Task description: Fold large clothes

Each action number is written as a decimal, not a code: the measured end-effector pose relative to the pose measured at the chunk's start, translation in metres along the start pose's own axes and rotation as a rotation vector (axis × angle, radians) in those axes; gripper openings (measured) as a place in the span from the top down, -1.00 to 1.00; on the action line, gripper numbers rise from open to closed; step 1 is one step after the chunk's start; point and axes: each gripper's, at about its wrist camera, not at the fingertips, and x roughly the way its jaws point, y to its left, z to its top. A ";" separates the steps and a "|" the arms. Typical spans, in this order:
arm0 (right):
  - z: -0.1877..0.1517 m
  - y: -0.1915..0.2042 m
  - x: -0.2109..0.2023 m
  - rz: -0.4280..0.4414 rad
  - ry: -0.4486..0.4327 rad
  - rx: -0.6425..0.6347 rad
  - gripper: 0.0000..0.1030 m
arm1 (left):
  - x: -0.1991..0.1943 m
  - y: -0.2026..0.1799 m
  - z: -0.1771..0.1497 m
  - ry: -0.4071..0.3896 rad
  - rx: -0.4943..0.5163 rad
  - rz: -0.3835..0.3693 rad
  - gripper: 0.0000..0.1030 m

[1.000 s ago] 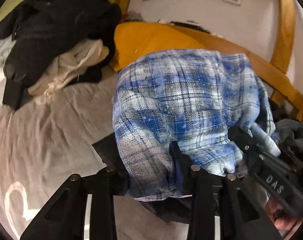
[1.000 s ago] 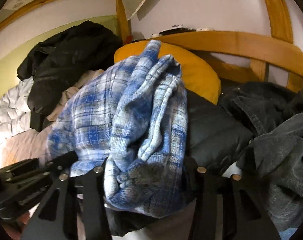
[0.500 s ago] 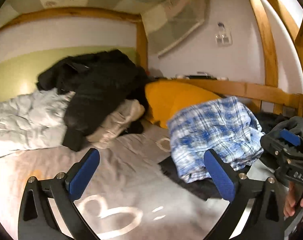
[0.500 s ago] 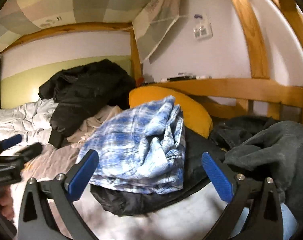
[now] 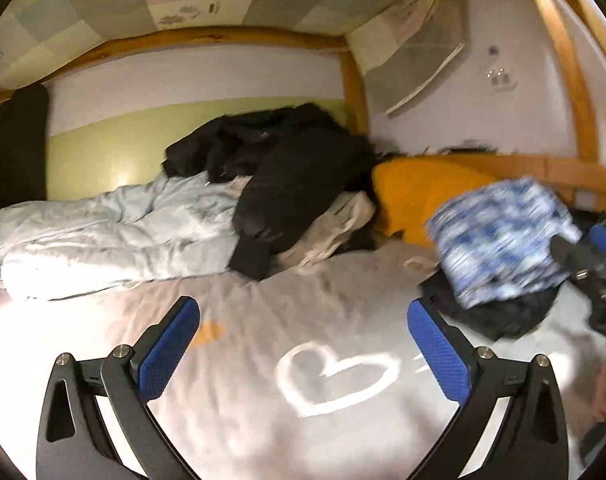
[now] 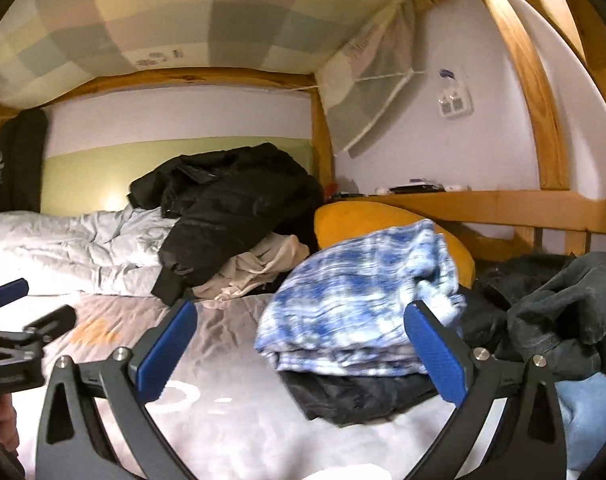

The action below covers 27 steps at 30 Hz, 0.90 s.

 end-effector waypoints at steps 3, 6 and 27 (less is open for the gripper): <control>-0.018 0.014 0.004 0.026 -0.003 -0.018 -1.00 | 0.001 0.007 -0.020 -0.023 0.006 -0.013 -1.00; -0.030 0.026 0.014 0.010 0.030 -0.078 -1.00 | 0.005 0.014 -0.035 -0.029 -0.001 0.001 -1.00; -0.032 0.033 0.009 -0.021 0.002 -0.125 -1.00 | -0.016 0.020 -0.033 -0.143 -0.041 0.017 -1.00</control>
